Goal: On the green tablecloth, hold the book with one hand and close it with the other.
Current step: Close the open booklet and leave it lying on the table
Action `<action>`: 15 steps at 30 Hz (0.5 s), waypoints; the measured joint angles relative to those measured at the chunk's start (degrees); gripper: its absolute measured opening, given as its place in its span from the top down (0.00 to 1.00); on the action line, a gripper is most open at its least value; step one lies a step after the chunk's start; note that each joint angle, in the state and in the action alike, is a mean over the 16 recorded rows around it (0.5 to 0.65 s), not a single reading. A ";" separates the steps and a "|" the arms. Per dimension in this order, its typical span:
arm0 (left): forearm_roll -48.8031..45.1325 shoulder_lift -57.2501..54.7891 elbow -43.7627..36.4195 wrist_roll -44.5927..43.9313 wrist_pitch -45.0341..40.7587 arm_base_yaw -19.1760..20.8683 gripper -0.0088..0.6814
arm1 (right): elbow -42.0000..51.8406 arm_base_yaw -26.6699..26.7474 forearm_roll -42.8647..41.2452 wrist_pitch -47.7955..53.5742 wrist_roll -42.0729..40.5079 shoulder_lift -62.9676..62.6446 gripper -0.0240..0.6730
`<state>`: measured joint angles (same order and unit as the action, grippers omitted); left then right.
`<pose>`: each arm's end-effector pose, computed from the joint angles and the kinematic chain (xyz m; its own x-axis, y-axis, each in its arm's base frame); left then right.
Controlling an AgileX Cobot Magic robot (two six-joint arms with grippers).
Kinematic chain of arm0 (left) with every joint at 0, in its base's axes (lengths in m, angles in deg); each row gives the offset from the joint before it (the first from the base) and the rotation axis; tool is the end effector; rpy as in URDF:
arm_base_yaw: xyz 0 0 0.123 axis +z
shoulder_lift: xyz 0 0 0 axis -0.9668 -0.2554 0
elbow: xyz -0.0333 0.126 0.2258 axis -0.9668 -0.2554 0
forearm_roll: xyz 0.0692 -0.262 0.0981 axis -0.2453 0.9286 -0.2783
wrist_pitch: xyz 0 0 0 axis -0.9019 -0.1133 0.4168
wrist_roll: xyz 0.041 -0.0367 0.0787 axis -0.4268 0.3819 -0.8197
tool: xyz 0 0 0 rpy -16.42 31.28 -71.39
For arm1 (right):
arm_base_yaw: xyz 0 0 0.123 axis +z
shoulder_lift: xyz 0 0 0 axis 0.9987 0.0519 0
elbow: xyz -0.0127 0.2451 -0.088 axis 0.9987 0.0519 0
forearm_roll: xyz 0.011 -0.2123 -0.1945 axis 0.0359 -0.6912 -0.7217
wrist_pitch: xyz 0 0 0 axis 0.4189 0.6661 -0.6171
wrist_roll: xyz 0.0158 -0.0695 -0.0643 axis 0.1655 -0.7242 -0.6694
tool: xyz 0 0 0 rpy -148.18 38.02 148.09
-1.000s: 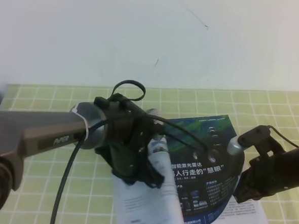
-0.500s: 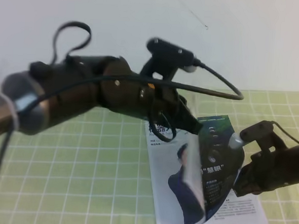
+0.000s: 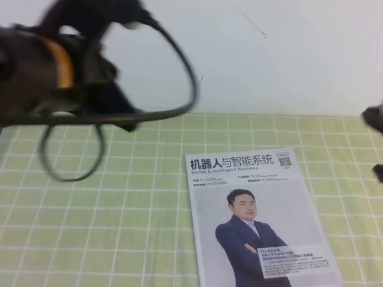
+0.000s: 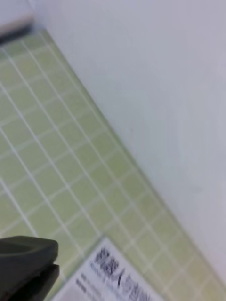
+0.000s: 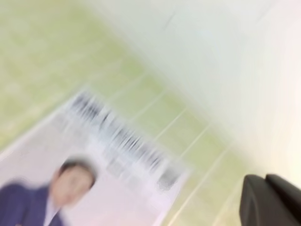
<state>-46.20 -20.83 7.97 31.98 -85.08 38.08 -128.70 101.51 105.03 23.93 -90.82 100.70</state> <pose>0.2700 -0.1781 0.3641 -0.3895 0.4242 -0.8175 0.4879 0.8479 0.2075 0.3053 0.0969 0.2613 -0.2430 -0.5361 -0.8085 -0.5774 0.7496 -0.3235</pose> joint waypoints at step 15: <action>-22.25 34.88 -30.61 23.67 7.15 0.00 0.99 | 12.15 0.00 -3.02 1.93 6.95 -27.26 0.97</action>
<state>-68.44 14.05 -22.63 55.64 -77.93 38.08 -116.55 101.51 102.01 25.86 -83.87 73.44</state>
